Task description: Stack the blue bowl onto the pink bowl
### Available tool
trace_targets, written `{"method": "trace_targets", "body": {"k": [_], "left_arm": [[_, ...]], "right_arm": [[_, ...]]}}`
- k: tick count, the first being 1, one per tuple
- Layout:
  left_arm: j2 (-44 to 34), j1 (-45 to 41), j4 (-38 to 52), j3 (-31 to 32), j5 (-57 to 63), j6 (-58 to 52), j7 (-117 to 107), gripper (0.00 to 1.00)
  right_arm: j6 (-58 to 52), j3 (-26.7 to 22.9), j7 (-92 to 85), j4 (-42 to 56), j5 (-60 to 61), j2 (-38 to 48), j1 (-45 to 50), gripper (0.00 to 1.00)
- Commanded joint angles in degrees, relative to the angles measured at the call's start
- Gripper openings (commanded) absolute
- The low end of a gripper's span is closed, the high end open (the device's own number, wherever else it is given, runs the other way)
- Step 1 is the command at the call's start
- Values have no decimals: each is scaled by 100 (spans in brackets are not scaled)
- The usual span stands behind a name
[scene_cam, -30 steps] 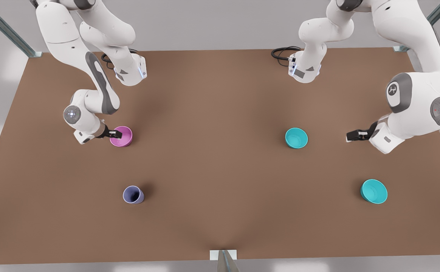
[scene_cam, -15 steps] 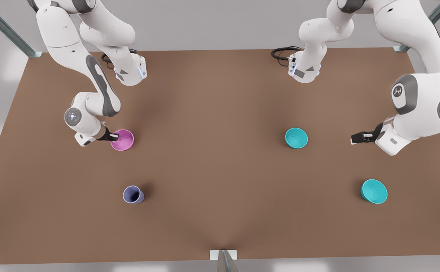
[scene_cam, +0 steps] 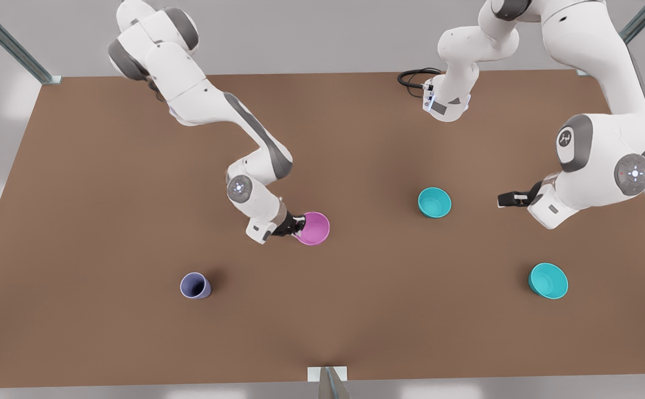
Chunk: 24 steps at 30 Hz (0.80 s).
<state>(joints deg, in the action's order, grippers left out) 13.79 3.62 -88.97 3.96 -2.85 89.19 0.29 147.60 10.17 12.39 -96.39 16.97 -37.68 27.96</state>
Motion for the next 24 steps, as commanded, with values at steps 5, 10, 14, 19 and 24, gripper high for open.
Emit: {"method": "trace_targets", "body": {"k": [5,10,14,19,24], "left_arm": [[-61,156,-1305,368,-251,976,-11,100],[150,-599,-3038,-475,-1042,3227,1369,100],[484,-740,-3530,-475,-1710,4177,1878,100],[826,-837,-3583,-475,-1719,4229,1966,97],[1029,-837,-3583,-475,-1719,4335,1975,46]], "right_arm": [[6,-243,3762,1140,-624,-1127,719,21],[24,-384,3762,1193,-607,-1242,842,100],[-38,-376,3744,1193,-615,-829,623,100],[-2855,-384,1823,1070,-659,287,-870,100],[-4001,-446,-1176,1000,-2198,603,-3208,100]]}}
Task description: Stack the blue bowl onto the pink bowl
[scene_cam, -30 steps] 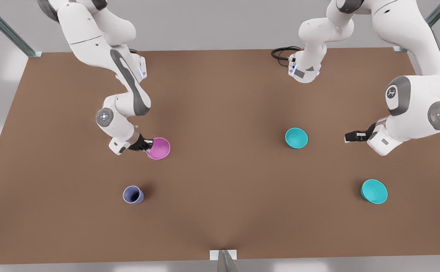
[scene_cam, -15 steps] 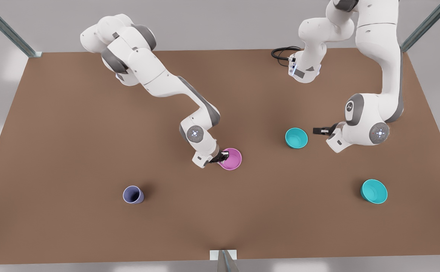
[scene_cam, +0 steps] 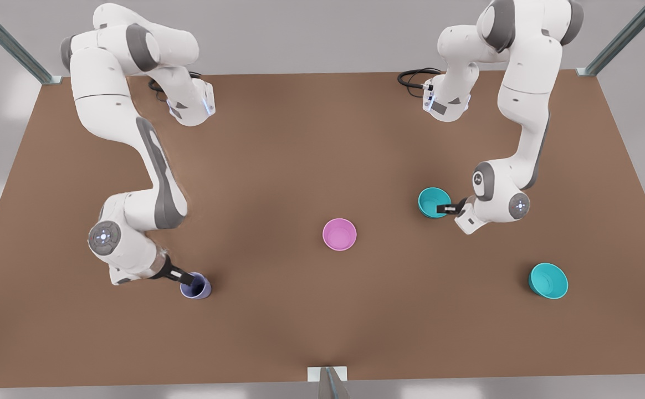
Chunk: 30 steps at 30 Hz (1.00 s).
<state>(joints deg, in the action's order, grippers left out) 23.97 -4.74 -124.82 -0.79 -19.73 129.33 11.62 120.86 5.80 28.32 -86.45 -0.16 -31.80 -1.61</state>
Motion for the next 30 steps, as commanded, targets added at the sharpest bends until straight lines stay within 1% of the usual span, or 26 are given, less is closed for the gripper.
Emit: {"method": "trace_targets", "body": {"k": [1,2,3,4,6,8,11,13,14,15,16,17,18,19,24,30], "left_arm": [[-24,0,2,0,-39,269,824,35],[-42,0,2,0,-39,242,824,27],[-77,0,2,9,-48,216,815,21],[-173,0,11,9,-48,-12,815,21],[-235,-9,11,9,-57,-65,789,21],[-279,-27,19,9,-48,-83,771,21],[-568,-27,257,9,-48,-575,473,21],[-833,-316,590,9,-65,-567,-622,21],[-640,-861,1214,36,-22,-584,-1724,21],[-52,-1090,2144,44,5,-1040,-2506,21],[327,-1266,2831,44,188,-1463,-2876,21],[511,-1467,3112,53,452,-1480,-3305,21],[801,-1731,3534,53,462,-1481,-3684,21],[942,-1767,3763,53,453,-1568,-3746,21],[1593,-2153,4519,53,444,-1586,-4502,21],[1698,-2444,4598,53,435,-1568,-4819,21]], "right_arm": [[-1635,35,-3358,-13,-354,445,-629,100],[-1907,26,-3867,-30,-100,840,-831,100],[-2102,9,-4274,-539,139,1659,-1087,100],[-2120,0,-4274,-733,139,2072,-1087,100],[-2076,-9,-4256,-1155,148,2635,-1078,100],[-2032,18,-4177,-1155,183,2872,-1034,100],[-1953,18,-3957,-1313,227,2838,-1043,100],[-1918,18,-3957,-1313,227,2820,-1043,100],[-1909,18,-3957,-1313,227,2820,-1043,100],[-1900,9,-3957,-1313,227,2811,-1043,100],[-1891,9,-3957,-1313,227,2811,-1043,100],[-1882,9,-3957,-1322,227,2811,-1043,100],[-1882,9,-3957,-1322,236,2811,-1043,100],[-1882,18,-3957,-1322,236,2802,-1043,100],[-1882,18,-3957,-1366,236,2811,-1043,100],[-1856,18,-3957,-1366,236,2802,-1043,100]]}}
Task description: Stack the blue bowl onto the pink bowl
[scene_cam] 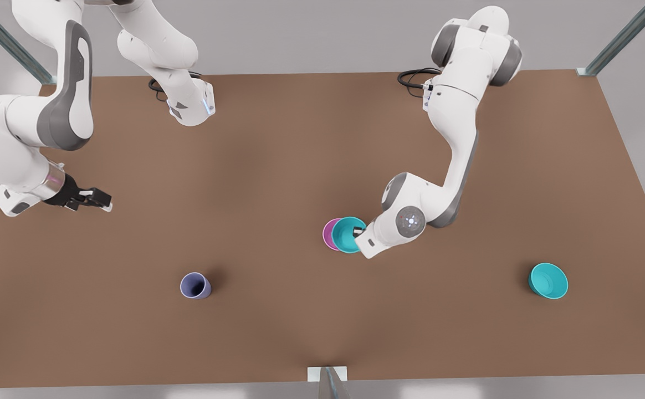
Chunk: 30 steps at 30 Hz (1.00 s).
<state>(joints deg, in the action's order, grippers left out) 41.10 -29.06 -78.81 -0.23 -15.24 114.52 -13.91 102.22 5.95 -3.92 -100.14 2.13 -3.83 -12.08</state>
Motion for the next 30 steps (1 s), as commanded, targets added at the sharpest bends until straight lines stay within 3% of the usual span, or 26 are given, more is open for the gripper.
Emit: {"method": "trace_targets", "body": {"k": [1,19,20,21,23,26,30], "left_arm": [[83,-21,76,14,-23,-88,-2265,21],[302,-161,94,242,-14,18,-2248,21],[302,-135,94,242,-14,18,-2221,85],[293,-109,94,242,-14,18,-2213,100],[118,207,76,242,-5,-438,-2125,100],[-1349,1447,164,225,768,-3101,-1281,100],[-2387,1737,243,216,1331,-4139,-351,100]], "right_arm": [[9,3,-733,3,7,5,4,100],[26,3,-733,3,-2,-48,12,100],[26,3,-733,3,-2,-48,12,100],[26,11,-733,3,-2,-48,12,100],[26,3,-733,3,-2,-48,12,100],[26,3,-733,3,-2,-48,12,100],[26,3,-733,3,-2,-74,12,100]]}}
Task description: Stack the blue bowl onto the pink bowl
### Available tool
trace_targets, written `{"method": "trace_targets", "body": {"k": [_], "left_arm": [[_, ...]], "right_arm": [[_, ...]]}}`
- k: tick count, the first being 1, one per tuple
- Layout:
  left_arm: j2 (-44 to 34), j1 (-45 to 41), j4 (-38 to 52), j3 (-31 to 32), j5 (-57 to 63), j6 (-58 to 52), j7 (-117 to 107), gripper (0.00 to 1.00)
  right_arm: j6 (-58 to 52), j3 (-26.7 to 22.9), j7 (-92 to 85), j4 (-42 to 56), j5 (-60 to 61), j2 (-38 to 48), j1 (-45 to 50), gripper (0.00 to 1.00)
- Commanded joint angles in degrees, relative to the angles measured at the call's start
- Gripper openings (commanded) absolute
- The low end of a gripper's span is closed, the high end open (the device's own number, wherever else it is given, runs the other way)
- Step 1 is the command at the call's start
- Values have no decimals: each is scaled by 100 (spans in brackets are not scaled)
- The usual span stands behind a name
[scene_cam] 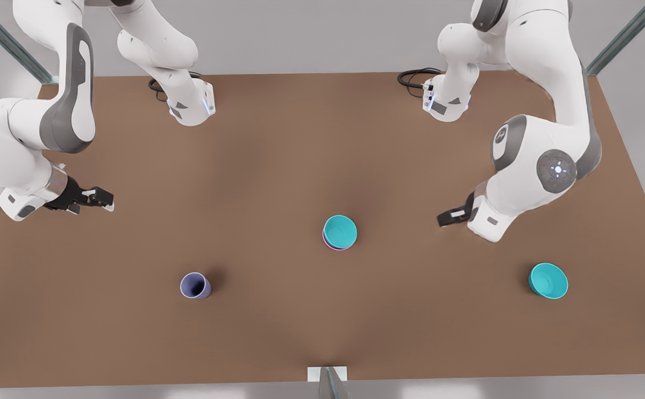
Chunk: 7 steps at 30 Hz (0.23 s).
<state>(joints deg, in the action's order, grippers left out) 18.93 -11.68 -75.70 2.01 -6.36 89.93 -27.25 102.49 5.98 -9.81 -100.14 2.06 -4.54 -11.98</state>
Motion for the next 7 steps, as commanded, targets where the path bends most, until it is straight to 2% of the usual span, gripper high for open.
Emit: {"method": "trace_targets", "body": {"k": [1,2,7], "left_arm": [[-258,113,170,10,601,-1989,1301,100],[-829,281,-278,2,584,-1611,1460,100],[-882,237,-252,-34,584,-1698,1451,100]], "right_arm": [[-1,0,-144,3,5,-3,3,100],[-1,0,-144,3,5,-3,3,100],[16,0,-144,3,5,50,3,100]]}}
